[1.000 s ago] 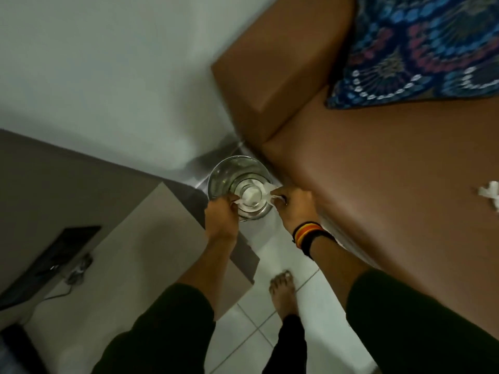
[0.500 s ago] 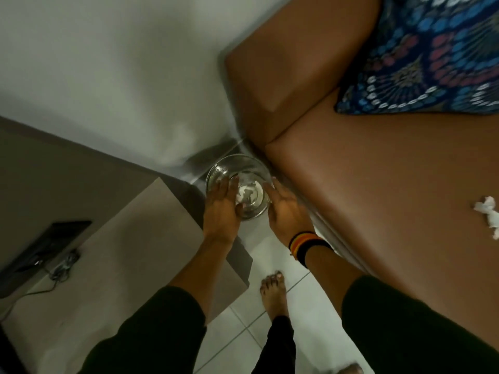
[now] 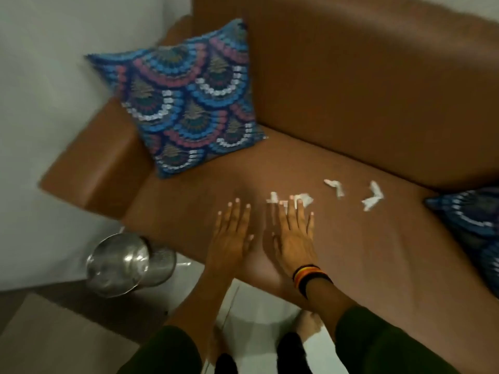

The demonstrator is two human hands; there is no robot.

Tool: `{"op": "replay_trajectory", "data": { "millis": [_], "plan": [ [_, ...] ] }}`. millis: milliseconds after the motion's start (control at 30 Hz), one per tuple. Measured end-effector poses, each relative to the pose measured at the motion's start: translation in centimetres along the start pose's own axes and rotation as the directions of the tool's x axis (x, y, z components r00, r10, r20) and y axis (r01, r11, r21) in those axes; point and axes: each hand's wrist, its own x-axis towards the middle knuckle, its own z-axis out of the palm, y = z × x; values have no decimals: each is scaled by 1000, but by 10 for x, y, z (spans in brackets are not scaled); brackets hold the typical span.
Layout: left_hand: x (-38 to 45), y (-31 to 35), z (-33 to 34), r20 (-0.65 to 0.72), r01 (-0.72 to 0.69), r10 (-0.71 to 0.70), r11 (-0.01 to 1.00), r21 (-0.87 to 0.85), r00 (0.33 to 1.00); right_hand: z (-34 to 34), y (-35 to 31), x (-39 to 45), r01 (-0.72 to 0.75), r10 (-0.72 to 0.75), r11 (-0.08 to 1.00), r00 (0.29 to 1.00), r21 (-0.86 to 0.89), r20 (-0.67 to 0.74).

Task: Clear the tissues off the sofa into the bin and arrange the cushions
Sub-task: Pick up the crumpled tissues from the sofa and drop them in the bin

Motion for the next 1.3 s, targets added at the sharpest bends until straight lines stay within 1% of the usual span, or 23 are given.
{"op": "replay_trajectory", "data": {
  "millis": [133,233,300,367,433,500,567,633,667,733,800,833,900,933,1000,1033,1100,1133,1200,1233,1300],
  "plan": [
    [53,88,41,91,-136,137,991,-18,986,-21,113,-2,-161,161,986,987,32,-5],
    [91,152,69,147,-184,187,982,-38,971,-29,190,2,-280,282,957,959,81,-16],
    [115,185,82,147,-190,194,981,-35,970,-35,230,10,-322,328,936,944,146,-22],
    [144,209,94,121,-172,172,985,-8,978,-40,263,27,-325,336,926,941,194,-28],
    [175,220,101,99,-152,147,987,45,984,-43,288,49,-302,314,930,949,211,-29],
    [203,224,104,109,-150,138,982,114,984,-43,306,73,-246,254,947,967,205,-13],
    [225,224,105,159,-165,140,974,157,977,-40,317,94,-173,166,970,985,173,51],
    [235,224,103,221,-150,118,979,137,968,-34,321,108,-108,95,986,990,129,103],
    [236,225,102,238,-127,97,985,116,966,-32,320,110,-97,85,987,991,128,101],
    [231,228,96,270,-89,58,991,104,961,-28,314,105,-123,112,984,989,126,91],
    [214,230,89,294,-92,58,991,102,954,-25,303,88,-127,120,986,990,103,73],
    [203,229,85,292,-95,67,992,82,954,-23,295,77,-124,117,983,991,132,65],
    [175,221,74,251,-59,54,998,10,966,-23,277,57,-123,108,970,991,209,79],
    [160,214,67,215,-26,30,999,-21,976,-23,266,51,-113,93,969,991,218,101],
    [132,190,53,150,58,-47,996,-68,988,-20,240,48,-106,74,969,986,224,147],
    [121,175,47,129,92,-81,992,-83,988,-20,226,52,-113,70,957,983,266,167],
    [109,141,38,113,162,-154,985,-65,982,-20,195,69,-114,42,927,978,358,202],
    [108,124,35,116,196,-192,980,-30,975,-19,181,80,-101,14,926,972,364,234],
    [113,95,35,152,244,-248,969,44,957,-12,156,104,-38,-60,948,954,317,294],
    [118,85,37,179,259,-264,964,52,948,-6,146,116,-4,-87,960,945,278,314],
    [129,69,45,232,266,-265,964,31,936,4,132,134,21,-71,990,929,141,362]
  ]
}}
